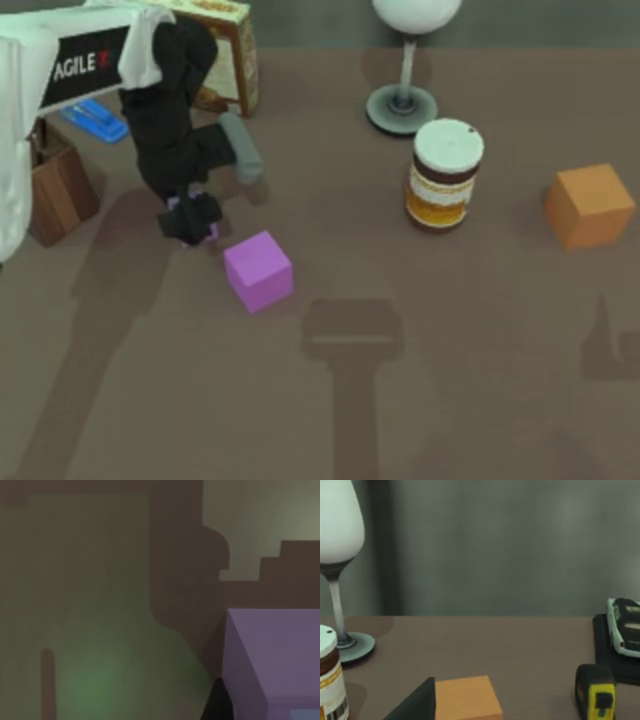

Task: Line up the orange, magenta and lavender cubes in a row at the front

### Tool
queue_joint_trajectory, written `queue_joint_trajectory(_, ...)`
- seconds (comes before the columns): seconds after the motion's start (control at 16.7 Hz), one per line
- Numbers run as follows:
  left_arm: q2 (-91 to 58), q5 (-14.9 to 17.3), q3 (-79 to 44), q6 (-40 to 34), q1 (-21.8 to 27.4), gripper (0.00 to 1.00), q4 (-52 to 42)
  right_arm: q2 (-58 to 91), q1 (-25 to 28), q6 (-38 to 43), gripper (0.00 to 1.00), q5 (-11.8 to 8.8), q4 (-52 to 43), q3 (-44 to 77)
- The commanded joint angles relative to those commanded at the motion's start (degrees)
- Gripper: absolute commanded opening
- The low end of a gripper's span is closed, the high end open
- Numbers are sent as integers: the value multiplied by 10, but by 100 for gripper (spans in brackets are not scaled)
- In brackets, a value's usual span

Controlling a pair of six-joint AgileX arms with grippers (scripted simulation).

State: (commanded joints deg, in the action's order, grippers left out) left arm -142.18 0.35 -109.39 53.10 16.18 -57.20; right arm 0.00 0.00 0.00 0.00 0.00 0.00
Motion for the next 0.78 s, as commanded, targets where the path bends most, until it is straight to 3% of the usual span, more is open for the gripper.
queue_joint_trajectory(0.3, 23, 8, -8, -7, -1, 0, -24, 0, 0, 0, 100, 0, 0, 0)
queue_joint_trajectory(0.78, 56, 7, -98, -8, -11, 0, -148, 0, 0, 0, 100, 0, 0, 0)
